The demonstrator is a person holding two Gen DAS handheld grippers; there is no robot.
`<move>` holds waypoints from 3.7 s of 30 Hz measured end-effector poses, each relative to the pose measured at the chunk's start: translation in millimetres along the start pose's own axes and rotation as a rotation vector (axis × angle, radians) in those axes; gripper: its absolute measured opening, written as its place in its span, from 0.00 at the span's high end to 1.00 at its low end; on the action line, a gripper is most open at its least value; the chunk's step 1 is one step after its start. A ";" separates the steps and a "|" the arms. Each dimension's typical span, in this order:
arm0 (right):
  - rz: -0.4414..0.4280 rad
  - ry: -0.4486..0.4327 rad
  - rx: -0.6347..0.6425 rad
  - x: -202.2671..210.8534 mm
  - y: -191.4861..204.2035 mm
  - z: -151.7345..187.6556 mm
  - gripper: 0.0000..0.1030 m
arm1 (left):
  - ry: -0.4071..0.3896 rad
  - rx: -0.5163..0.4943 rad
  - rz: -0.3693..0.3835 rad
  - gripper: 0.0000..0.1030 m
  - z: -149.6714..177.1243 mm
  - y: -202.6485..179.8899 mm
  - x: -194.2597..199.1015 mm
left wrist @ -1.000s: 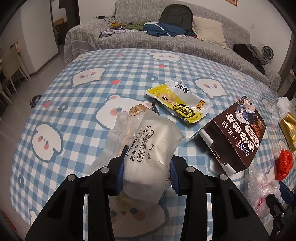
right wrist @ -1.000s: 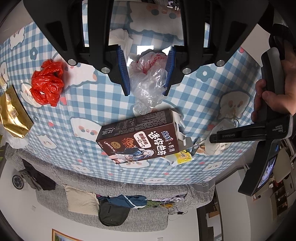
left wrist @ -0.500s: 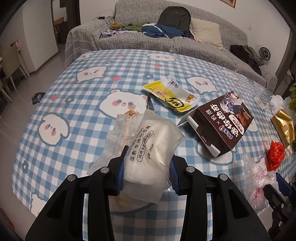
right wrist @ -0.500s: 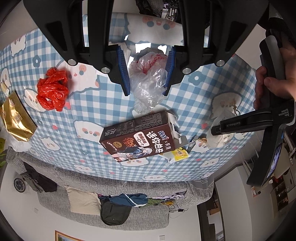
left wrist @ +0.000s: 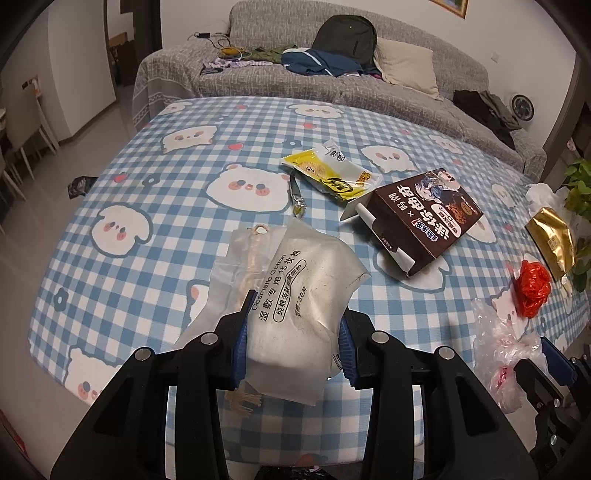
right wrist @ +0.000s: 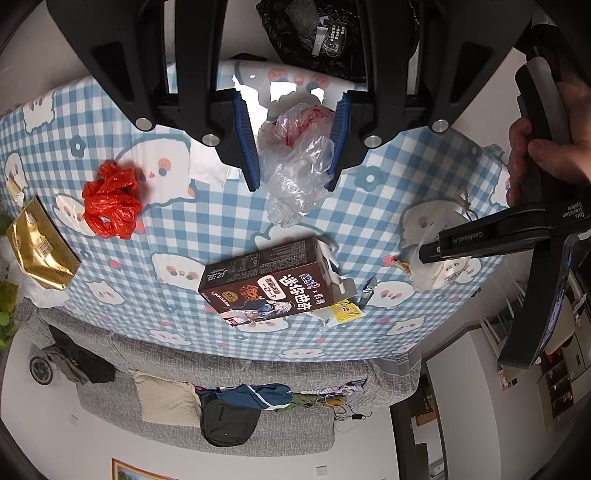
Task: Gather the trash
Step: 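Lift the cotton-pad bag and clear plastic bag off the table with both grippers, then carry the cotton-pad bag and plastic bag over the black trash bin with both grippers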
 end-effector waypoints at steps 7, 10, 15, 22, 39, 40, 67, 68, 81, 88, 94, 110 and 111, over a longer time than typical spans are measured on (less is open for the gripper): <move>-0.007 0.002 0.003 12.9 9.0 12.5 0.67 | -0.002 -0.005 0.013 0.63 18.0 -4.4 17.0; -0.007 0.004 -0.001 16.5 10.0 17.5 0.67 | -0.010 -0.011 0.026 0.63 24.0 -7.3 26.8; -0.010 0.006 -0.004 20.9 10.9 21.5 0.67 | -0.020 -0.014 0.041 0.63 31.5 -10.0 38.5; -0.007 0.004 -0.010 24.7 12.4 25.8 0.67 | -0.024 -0.016 0.042 0.63 40.8 -9.2 46.8; 0.010 0.005 -0.032 35.1 7.1 53.1 0.66 | -0.026 -0.038 0.029 0.63 79.8 -6.2 58.4; 0.010 0.003 -0.032 36.3 6.6 54.7 0.67 | -0.024 -0.039 0.028 0.63 82.4 -5.7 59.1; 0.004 0.005 -0.047 59.4 13.7 106.2 0.66 | -0.006 -0.046 0.044 0.63 162.5 -9.7 87.4; 0.005 0.008 -0.050 58.6 13.3 109.1 0.66 | -0.003 -0.045 0.046 0.63 166.5 -9.6 87.8; -0.008 0.058 -0.027 42.3 26.6 151.4 0.66 | 0.030 -0.048 0.049 0.63 214.4 -4.4 78.0; -0.004 0.107 -0.035 28.2 20.3 178.8 0.66 | 0.046 -0.061 0.057 0.63 236.8 -8.1 67.3; -0.003 0.142 -0.061 13.7 11.8 203.4 0.66 | 0.080 -0.066 0.068 0.63 260.7 -14.3 50.7; 0.014 0.211 -0.072 -4.2 -14.2 240.0 0.66 | 0.148 -0.097 0.099 0.63 301.8 -54.1 0.2; 0.017 0.211 -0.072 -3.7 -16.0 239.5 0.66 | 0.148 -0.107 0.101 0.63 302.2 -59.4 -0.5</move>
Point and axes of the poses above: each gripper's, at about its wrist camera, not at the fingertips, and x roughly against the way its jaws point, y to its left, z to its underside, the point moved 9 cm from there along -x, roughly the way its jaws point, and after that the axes turned 11 degrees about -z, right-handed, at the moved point
